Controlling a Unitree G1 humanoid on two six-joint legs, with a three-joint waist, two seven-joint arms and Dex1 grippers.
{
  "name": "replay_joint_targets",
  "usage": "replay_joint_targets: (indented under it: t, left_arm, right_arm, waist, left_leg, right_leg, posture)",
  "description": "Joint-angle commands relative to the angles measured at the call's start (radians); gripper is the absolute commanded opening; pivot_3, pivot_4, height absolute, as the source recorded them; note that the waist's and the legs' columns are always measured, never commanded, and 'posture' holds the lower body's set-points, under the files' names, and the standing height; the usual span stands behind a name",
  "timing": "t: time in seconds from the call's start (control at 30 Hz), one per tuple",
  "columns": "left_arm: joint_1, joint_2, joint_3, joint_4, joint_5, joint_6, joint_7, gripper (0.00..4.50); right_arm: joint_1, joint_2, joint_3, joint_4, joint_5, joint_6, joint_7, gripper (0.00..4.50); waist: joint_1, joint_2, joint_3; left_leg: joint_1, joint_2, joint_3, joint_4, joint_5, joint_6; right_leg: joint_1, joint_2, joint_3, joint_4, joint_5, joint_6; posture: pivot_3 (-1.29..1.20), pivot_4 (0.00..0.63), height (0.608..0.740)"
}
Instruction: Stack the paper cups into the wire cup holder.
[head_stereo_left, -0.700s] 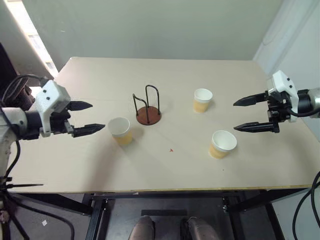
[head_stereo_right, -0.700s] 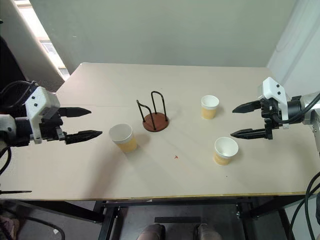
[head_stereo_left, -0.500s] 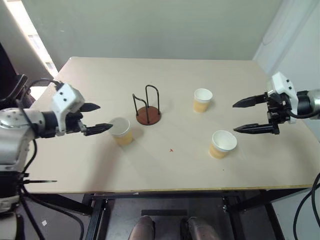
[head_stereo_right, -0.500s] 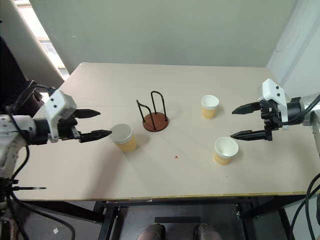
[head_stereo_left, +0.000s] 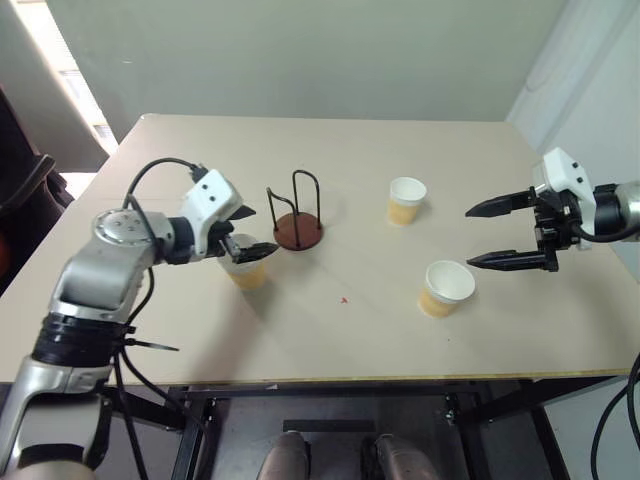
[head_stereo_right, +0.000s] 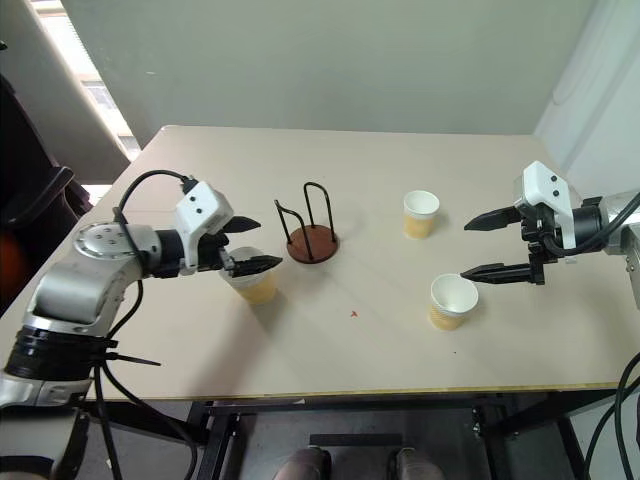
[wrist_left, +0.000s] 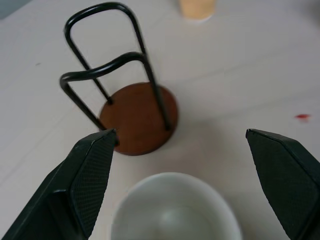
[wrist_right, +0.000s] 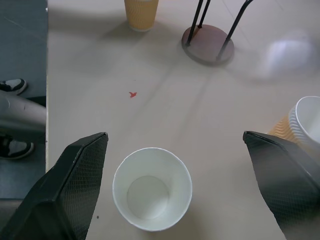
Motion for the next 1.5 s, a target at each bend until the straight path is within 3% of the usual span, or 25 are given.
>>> replay_joint_targets:
  t: [0.03, 0.3, 0.47, 0.7, 0.83, 0.97, 1.07, 1.4, 1.5]
  left_arm:
    - [-0.040, -0.065, 0.004, -0.025, 0.016, 0.060, 0.092, 4.47]
    - [-0.059, -0.212, 0.017, 0.019, 0.061, 0.156, 0.290, 4.47]
    - [-0.093, -0.318, 0.024, 0.047, 0.048, 0.135, 0.348, 4.47]
    - [-0.134, -0.396, -0.001, 0.140, 0.099, 0.087, 0.407, 4.47]
    - [-0.150, -0.427, 0.000, 0.197, 0.123, 0.035, 0.427, 4.47]
    - [-0.155, -0.455, 0.009, 0.232, 0.126, 0.003, 0.438, 4.47]
    - [-0.158, -0.480, 0.009, 0.244, 0.134, -0.024, 0.461, 3.60]
    - [-0.150, -0.502, 0.012, 0.255, 0.151, -0.068, 0.481, 0.01]
    - [-0.140, -0.489, 0.007, 0.220, 0.140, -0.049, 0.450, 0.01]
  right_arm:
    - [0.002, -0.022, -0.041, -0.045, 0.025, 0.008, -0.009, 4.50]
    - [0.009, -0.022, -0.042, -0.058, 0.030, 0.014, -0.020, 4.50]
    - [0.004, -0.012, -0.033, -0.060, 0.035, 0.016, -0.029, 4.50]
    - [-0.010, 0.008, -0.043, -0.091, 0.065, 0.032, -0.042, 4.50]
    - [-0.082, 0.095, -0.051, -0.043, 0.016, 0.015, -0.206, 4.50]
    - [-0.089, 0.133, -0.038, -0.040, -0.005, 0.005, -0.275, 4.50]
    - [-0.072, 0.141, -0.030, -0.057, 0.000, 0.007, -0.278, 4.50]
    - [-0.064, 0.143, -0.024, -0.076, 0.004, 0.011, -0.283, 4.50]
    - [-0.065, 0.140, -0.024, -0.074, 0.002, 0.009, -0.280, 4.50]
  waist:
    - [0.001, 0.000, 0.000]
    - [0.005, -0.001, 0.000]
    - [0.009, -0.001, 0.001]
    - [0.013, -0.001, 0.001]
    - [0.010, -0.001, 0.001]
    - [0.012, -0.001, 0.001]
    - [0.014, -0.001, 0.001]
    - [0.015, -0.001, 0.001]
    - [0.015, -0.001, 0.001]
  left_leg:
    - [0.000, 0.000, 0.000, 0.001, 0.000, 0.001]
    - [0.000, -0.001, 0.005, 0.008, -0.001, 0.003]
    - [0.001, -0.007, 0.005, 0.008, 0.000, 0.005]
    - [0.001, -0.012, 0.007, 0.010, 0.000, 0.007]
    - [0.003, -0.013, 0.011, 0.013, -0.002, 0.012]
    - [0.003, -0.013, 0.011, 0.016, -0.004, 0.016]
    - [0.002, -0.013, 0.012, 0.017, -0.006, 0.020]
    - [0.000, -0.013, 0.015, 0.024, -0.011, 0.021]
    - [0.000, -0.013, 0.015, 0.024, -0.011, 0.021]
  right_leg:
    - [0.000, 0.000, 0.000, 0.000, 0.000, 0.001]
    - [0.003, 0.000, 0.004, -0.001, 0.002, 0.007]
    - [0.004, 0.000, 0.007, -0.001, -0.001, 0.013]
    - [0.005, 0.000, 0.019, -0.001, -0.001, 0.019]
    - [0.005, -0.001, 0.025, -0.001, 0.000, 0.023]
    - [0.005, -0.001, 0.026, -0.001, 0.001, 0.024]
    - [0.005, -0.002, 0.026, -0.001, 0.001, 0.024]
    - [0.005, -0.002, 0.026, -0.001, 0.001, 0.025]
    - [0.005, -0.002, 0.026, -0.001, 0.001, 0.025]
  posture:
    - [0.00, 0.150, 0.740]
    - [0.00, 0.150, 0.740]
    - [0.00, 0.150, 0.740]
    - [0.00, 0.150, 0.740]
    - [0.00, 0.150, 0.740]
    - [0.00, 0.150, 0.740]
    - [0.00, 0.150, 0.740]
    - [0.00, 0.150, 0.740]
    - [0.00, 0.150, 0.740]
